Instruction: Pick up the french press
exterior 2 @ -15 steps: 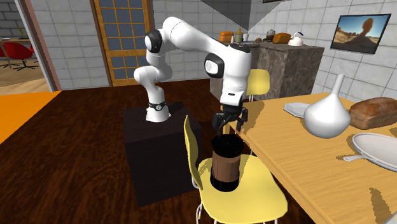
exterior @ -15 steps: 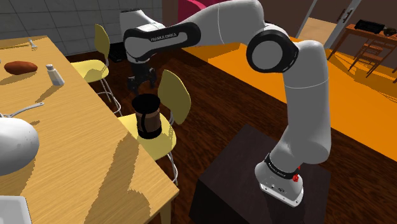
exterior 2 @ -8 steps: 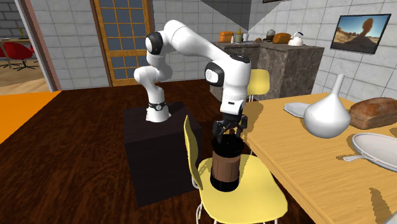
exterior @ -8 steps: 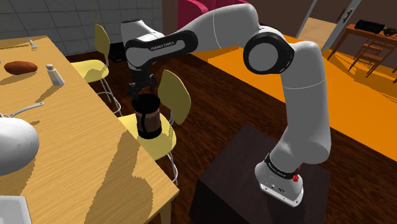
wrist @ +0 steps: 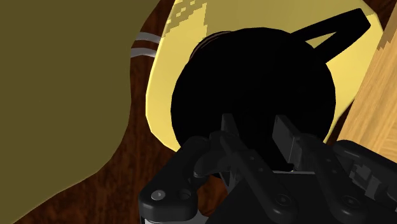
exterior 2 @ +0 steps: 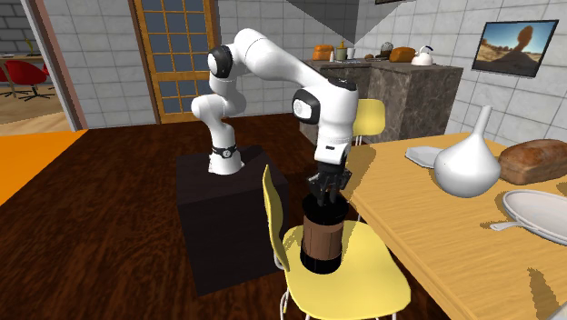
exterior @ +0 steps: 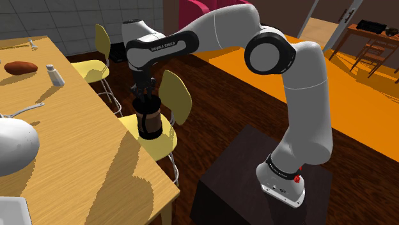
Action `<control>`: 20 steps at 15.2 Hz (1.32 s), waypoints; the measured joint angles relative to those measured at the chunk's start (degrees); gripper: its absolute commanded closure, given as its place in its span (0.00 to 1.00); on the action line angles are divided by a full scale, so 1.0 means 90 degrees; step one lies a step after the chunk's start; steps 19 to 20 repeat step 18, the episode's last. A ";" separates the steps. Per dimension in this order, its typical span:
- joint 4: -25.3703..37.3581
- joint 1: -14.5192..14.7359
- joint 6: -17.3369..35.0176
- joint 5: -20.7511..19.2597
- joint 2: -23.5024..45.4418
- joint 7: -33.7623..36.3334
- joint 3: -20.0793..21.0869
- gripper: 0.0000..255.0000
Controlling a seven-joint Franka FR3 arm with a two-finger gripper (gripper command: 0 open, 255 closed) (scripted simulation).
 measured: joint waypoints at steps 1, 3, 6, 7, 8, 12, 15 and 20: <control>0.0000 0.0000 0.0001 0.0000 0.0000 0.0000 0.0000 1.00; 0.0020 0.0000 -0.0038 0.0002 -0.0001 -0.0002 0.0001 1.00; 0.0097 -0.0007 -0.0199 0.0014 -0.0073 -0.0016 0.0005 1.00; 0.0204 0.0000 -0.0306 0.0017 -0.0073 -0.0016 0.0008 1.00; 0.0262 0.0003 -0.0380 0.0020 -0.0091 -0.0016 0.0011 1.00; 0.0479 0.0001 -0.0669 0.0033 -0.0163 -0.0035 0.0016 1.00; 0.0677 0.0016 -0.0898 0.0039 -0.0193 -0.0029 0.0023 1.00; 0.0902 0.0025 -0.1121 0.0043 -0.0193 -0.0037 0.0025 1.00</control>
